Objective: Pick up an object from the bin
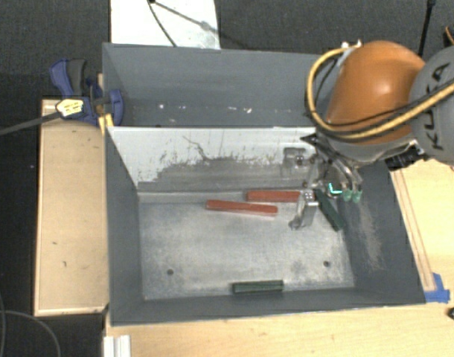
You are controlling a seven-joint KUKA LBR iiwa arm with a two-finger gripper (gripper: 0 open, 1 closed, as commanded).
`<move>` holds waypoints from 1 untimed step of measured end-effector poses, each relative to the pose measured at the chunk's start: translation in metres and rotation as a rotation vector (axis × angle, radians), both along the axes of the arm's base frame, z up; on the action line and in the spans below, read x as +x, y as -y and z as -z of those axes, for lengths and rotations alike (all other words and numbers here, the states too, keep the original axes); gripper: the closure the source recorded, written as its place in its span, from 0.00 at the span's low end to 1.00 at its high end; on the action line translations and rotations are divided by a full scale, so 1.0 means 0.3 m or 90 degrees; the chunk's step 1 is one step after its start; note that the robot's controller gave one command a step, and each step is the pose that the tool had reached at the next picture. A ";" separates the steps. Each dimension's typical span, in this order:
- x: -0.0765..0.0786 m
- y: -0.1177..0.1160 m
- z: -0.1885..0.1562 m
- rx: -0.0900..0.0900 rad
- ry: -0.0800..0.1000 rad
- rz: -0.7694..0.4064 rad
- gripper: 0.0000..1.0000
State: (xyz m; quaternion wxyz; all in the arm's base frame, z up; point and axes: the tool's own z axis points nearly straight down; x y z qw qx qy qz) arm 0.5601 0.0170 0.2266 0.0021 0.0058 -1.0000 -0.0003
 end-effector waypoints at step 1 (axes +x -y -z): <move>0.083 -0.051 0.226 0.000 0.001 -0.098 0.00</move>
Offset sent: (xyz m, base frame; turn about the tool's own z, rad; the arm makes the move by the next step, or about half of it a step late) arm 0.0252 0.0151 -0.0665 -0.1544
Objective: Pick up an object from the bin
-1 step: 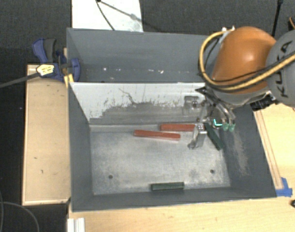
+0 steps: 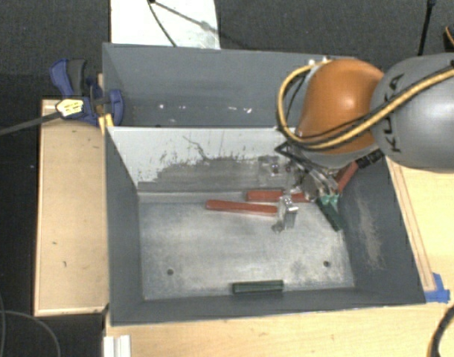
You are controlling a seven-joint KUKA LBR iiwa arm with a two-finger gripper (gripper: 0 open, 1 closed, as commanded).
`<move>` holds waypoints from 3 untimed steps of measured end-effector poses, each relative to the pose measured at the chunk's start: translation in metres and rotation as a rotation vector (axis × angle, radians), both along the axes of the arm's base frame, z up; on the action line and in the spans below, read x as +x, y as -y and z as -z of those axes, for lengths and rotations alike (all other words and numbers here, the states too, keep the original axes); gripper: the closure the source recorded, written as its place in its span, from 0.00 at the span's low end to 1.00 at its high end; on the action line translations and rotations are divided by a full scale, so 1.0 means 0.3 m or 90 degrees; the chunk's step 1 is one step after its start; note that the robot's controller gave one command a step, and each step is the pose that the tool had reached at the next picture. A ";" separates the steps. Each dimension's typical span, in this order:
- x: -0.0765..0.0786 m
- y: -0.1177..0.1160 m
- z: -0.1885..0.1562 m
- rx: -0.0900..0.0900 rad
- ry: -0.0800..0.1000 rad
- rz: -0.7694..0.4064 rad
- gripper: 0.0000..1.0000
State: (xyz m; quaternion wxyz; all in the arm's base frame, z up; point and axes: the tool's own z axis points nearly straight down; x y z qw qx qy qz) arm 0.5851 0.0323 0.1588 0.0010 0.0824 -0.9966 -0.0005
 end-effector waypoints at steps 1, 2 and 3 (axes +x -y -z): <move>0.020 -0.131 0.127 0.001 0.000 -0.010 0.00; 0.020 -0.076 0.298 -0.001 0.000 0.168 0.00; 0.023 -0.077 0.292 0.000 0.002 0.167 1.00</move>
Offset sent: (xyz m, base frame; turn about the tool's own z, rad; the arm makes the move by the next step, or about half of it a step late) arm 0.0058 0.0366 -0.0367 -0.0116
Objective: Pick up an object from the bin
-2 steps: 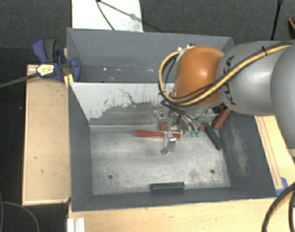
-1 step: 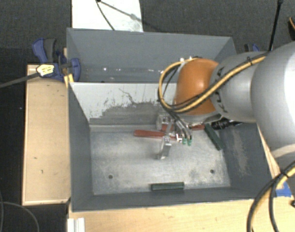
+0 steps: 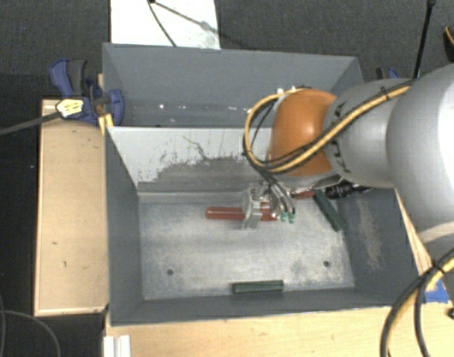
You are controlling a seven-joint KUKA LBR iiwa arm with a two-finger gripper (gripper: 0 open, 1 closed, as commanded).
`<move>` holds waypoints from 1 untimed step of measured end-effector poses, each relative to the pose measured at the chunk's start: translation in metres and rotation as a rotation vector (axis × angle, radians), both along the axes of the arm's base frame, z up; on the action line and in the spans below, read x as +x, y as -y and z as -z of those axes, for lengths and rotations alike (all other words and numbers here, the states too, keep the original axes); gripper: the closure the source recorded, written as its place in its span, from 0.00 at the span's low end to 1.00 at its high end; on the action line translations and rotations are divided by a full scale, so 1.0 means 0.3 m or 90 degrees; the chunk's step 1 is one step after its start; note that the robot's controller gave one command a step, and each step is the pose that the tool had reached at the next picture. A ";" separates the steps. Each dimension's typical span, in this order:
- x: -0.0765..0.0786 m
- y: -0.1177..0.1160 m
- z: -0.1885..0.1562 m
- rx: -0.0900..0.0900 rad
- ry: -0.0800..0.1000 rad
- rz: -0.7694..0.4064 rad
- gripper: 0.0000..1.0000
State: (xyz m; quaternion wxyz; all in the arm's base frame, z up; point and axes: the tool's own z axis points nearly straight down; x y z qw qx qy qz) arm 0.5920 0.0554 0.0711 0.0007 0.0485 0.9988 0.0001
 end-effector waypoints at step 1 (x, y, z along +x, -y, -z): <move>-0.011 -0.060 -0.473 0.001 0.006 0.024 1.00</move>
Offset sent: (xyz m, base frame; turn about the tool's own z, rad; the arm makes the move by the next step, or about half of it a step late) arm -0.0056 0.0172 0.1361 0.0407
